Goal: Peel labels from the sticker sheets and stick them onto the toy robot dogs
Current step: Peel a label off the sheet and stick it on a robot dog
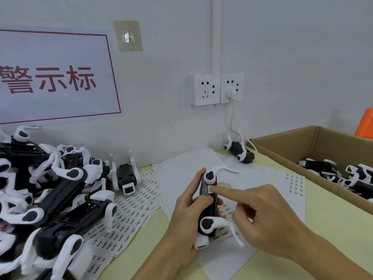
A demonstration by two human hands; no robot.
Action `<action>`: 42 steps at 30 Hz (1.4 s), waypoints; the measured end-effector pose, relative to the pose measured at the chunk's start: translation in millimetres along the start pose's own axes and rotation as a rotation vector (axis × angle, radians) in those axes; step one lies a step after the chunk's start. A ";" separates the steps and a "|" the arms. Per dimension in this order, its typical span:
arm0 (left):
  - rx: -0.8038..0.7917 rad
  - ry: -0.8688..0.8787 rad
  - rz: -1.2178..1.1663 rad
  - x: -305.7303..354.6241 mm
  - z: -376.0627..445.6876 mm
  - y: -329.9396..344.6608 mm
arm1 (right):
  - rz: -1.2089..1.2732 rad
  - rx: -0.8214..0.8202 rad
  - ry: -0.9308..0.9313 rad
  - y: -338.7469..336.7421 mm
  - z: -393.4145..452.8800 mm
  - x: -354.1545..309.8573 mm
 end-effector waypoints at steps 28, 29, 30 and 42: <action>-0.189 -0.057 0.028 8.2 -12.6 6.2 | 0.576 0.071 0.312 -2.1 6.7 29.7; -0.192 -0.062 -0.016 8.7 -12.4 5.7 | 0.613 0.089 0.327 -2.3 6.7 30.2; -0.194 -0.073 -0.074 9.0 -12.3 5.0 | 0.642 0.115 0.346 -2.3 6.3 31.6; 0.016 0.021 -0.435 11.9 -6.4 -5.7 | 0.948 0.430 0.737 25.2 -3.7 48.4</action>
Point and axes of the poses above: each hand's wrist, its own z-axis towards the middle knuckle, its own y-axis out of the palm, x = y × z, the point moved 3 cm from there along z, towards the middle knuckle, and after that the axes turned 13 degrees about -y, right-handed, at the moved point
